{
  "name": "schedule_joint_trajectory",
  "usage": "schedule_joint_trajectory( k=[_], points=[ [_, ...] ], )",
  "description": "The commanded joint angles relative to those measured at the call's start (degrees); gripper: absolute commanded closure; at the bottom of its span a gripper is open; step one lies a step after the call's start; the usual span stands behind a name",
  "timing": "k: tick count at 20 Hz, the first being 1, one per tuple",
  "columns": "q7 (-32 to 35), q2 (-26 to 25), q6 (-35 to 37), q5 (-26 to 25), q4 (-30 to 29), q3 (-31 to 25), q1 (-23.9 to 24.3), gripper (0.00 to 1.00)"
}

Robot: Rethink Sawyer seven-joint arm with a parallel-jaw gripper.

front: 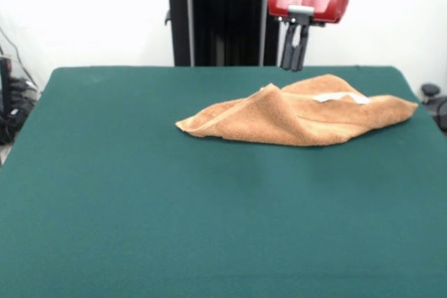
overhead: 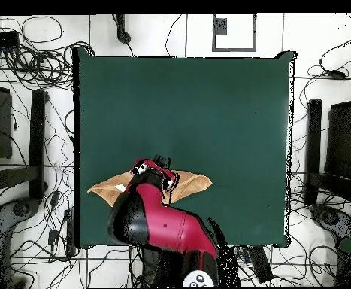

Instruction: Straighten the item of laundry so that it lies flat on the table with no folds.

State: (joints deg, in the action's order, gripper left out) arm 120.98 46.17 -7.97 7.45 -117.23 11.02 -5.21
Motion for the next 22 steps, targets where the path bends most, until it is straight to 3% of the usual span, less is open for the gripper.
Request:
schedule_joint_trajectory(
  k=[1,6,7,15,19,22],
  points=[
    [11.7,-2.6,-2.8,-1.0,-4.9,-6.8,-0.9,1.00],
    [11.2,-2.8,-3.3,-1.0,-5.2,-6.3,-1.2,1.00],
    [11.1,-2.8,-4.4,-2.3,-5.5,-7.6,0.0,0.00],
    [14.3,-4.0,-3.3,0.8,-7.4,-8.5,0.8,0.00],
    [16.4,-5.0,-3.1,-0.3,-9.8,-15.2,7.1,0.00],
    [15.0,-5.3,0.2,0.5,-10.6,-17.0,9.2,0.00]
  ],
)
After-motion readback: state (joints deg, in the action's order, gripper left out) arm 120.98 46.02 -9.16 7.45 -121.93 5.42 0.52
